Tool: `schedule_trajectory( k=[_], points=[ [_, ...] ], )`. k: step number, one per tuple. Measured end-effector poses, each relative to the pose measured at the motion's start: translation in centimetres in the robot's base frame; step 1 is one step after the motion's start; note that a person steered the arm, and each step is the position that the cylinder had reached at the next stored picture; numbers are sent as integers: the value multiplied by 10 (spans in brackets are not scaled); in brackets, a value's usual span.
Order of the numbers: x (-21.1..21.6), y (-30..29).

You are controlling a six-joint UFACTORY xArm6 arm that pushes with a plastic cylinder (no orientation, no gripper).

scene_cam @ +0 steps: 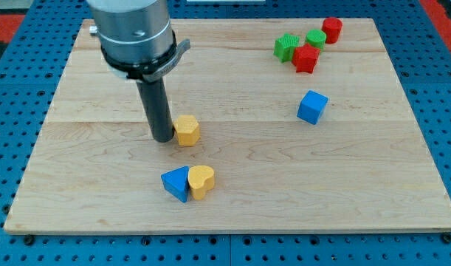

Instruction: Place the yellow hexagon right to the yellow heart

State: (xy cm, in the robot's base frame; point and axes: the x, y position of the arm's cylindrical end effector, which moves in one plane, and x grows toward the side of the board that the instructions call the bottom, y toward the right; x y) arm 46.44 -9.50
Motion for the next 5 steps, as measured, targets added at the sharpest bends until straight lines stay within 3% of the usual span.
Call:
schedule_trajectory(
  k=[3,5],
  points=[
    [-34,40],
    [32,74]
  ],
)
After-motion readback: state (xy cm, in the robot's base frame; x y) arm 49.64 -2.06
